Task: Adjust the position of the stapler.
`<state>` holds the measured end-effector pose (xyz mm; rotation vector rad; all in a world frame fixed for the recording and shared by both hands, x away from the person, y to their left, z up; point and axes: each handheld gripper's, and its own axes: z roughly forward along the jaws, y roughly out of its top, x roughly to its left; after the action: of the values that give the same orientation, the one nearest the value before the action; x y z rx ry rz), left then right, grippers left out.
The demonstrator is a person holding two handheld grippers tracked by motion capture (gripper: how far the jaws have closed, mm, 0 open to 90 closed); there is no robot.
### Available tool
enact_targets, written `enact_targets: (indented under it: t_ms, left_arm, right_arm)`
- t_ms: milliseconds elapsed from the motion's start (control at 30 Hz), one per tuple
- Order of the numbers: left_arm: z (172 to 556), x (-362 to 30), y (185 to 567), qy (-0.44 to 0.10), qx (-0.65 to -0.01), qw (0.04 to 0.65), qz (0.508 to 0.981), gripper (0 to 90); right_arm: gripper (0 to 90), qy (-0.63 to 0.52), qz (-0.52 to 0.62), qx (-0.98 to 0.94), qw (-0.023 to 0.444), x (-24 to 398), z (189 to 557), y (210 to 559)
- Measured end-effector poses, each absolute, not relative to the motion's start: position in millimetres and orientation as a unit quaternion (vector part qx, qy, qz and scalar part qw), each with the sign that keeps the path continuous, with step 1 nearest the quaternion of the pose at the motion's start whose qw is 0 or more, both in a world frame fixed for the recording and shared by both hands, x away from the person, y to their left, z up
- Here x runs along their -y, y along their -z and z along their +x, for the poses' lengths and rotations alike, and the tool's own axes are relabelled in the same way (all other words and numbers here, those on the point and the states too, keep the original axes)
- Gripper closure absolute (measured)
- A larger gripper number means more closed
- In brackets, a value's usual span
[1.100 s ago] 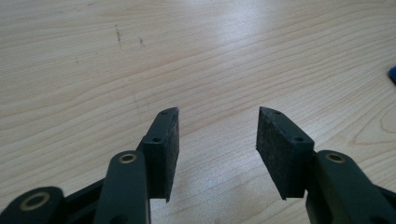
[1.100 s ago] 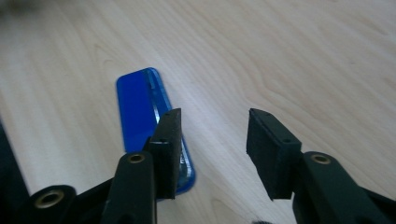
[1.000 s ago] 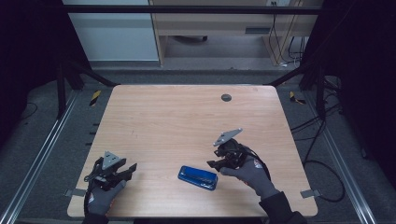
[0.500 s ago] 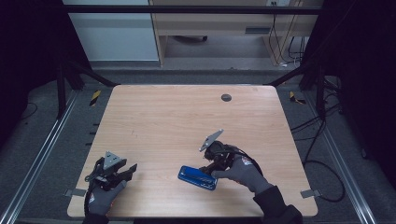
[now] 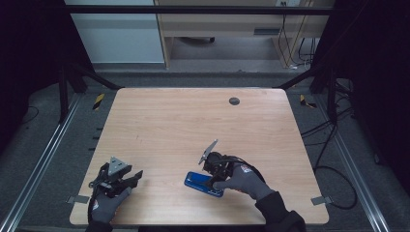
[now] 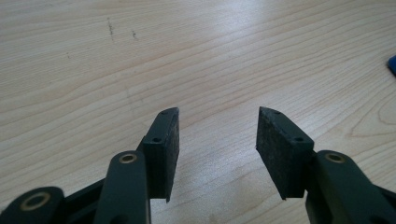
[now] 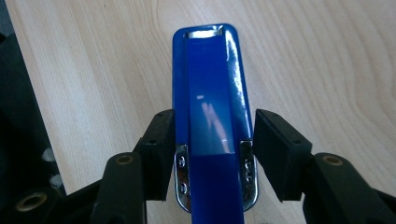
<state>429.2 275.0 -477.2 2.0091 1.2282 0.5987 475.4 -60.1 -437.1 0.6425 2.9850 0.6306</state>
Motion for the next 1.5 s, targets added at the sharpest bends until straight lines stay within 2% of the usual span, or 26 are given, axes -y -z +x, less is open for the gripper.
enact_targets:
  t_ms: [267,533,1233,1500]
  left_arm:
    - [429,-274,478,-0.23,-0.473,0.348,0.776,49.0]
    - [429,-273,478,-0.228,-0.47,0.347,0.779,48.7]
    - [430,-272,478,-0.229,-0.467,0.346,0.781,48.7]
    - [430,-272,478,-0.228,-0.464,0.345,0.783,48.7]
  right_arm:
    - [59.3,-0.192,0.197,-0.961,0.011,55,478,449]
    - [63.2,-0.197,0.195,-0.961,0.003,55,479,458]
    - [66.1,-0.19,0.128,-0.973,0.017,65,478,451]
    - [66.1,-0.2,0.105,-0.974,0.008,70,477,455]
